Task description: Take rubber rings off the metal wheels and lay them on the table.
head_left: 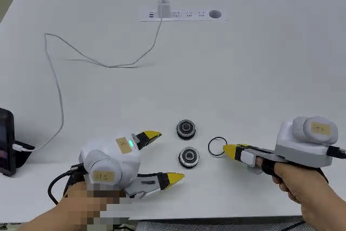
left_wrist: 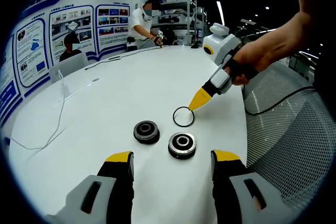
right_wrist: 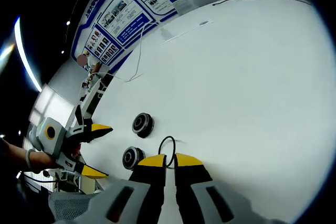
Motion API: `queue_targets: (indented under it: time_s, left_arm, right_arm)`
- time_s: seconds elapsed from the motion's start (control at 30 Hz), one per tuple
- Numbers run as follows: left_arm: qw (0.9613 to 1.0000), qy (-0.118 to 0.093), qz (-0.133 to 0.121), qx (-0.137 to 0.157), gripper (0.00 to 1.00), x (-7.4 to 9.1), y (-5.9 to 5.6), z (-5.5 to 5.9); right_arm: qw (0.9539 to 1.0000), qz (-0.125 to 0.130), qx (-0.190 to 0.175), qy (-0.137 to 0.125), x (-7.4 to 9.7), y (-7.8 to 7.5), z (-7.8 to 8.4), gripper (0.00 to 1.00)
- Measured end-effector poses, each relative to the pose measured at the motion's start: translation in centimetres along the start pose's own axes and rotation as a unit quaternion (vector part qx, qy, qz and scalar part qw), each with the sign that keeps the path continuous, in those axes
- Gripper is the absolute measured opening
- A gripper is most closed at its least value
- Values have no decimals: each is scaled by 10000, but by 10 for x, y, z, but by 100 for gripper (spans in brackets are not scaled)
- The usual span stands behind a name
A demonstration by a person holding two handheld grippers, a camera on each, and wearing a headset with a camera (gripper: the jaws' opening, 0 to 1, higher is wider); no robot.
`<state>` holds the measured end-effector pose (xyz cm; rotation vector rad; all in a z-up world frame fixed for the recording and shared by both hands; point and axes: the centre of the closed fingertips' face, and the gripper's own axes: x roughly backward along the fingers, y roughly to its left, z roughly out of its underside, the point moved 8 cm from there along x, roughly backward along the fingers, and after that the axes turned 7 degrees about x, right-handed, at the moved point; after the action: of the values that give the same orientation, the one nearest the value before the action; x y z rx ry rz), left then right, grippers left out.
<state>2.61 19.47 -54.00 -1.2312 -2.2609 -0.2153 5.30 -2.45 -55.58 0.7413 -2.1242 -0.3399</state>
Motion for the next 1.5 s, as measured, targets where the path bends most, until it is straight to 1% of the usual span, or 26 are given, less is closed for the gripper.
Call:
queue_targets:
  time_s: [0.07, 0.2, 0.3, 0.37, 0.43, 0.57, 0.73, 1.0, 1.1, 1.27, 1.5]
  left_arm:
    - [10000, 10, 1, -13, 61, 0, 0, 0]
    - [10000, 5, 10, -19, 60, 0, -1, -1]
    - [10000, 20, 18, -20, 60, 0, -1, -1]
    - [10000, 17, 24, -26, 59, 0, -1, -1]
    - [10000, 21, 29, -38, 59, 0, -2, -1]
    - [10000, 26, 25, -44, 58, 0, -2, -1]
    - [10000, 34, 58, -40, 55, 0, -2, -1]
    - [9999, 17, 129, -62, 51, -3, -4, -3]
    - [9998, 8, 172, -93, 48, -5, -6, -5]
    - [9996, 4, 229, -150, 41, -8, -9, -9]
    - [9996, 39, 227, -178, 37, -14, -8, -11]
  right_arm:
    - [9998, 87, 173, 29, -1, -2, 0, 10]
    - [9988, 183, 450, 99, -1, -3, 0, 12]
    - [9966, 252, 764, 149, 0, -3, -1, 16]
    - [9940, 296, 1030, 217, 0, -2, -1, 17]
    - [9933, 249, 1099, 241, 1, 1, -1, 19]
    - [9933, 151, 1129, 191, 2, 6, -1, 21]
    - [9937, -2, 1109, 167, 1, 15, 0, 21]
    - [9932, -195, 1115, 256, -3, 26, 9, 21]
    - [9932, -266, 1101, 267, -5, 31, 10, 20]
    - [9930, -363, 1089, 266, -10, 39, 11, 19]
    - [9929, -454, 1065, 262, -14, 45, 12, 19]
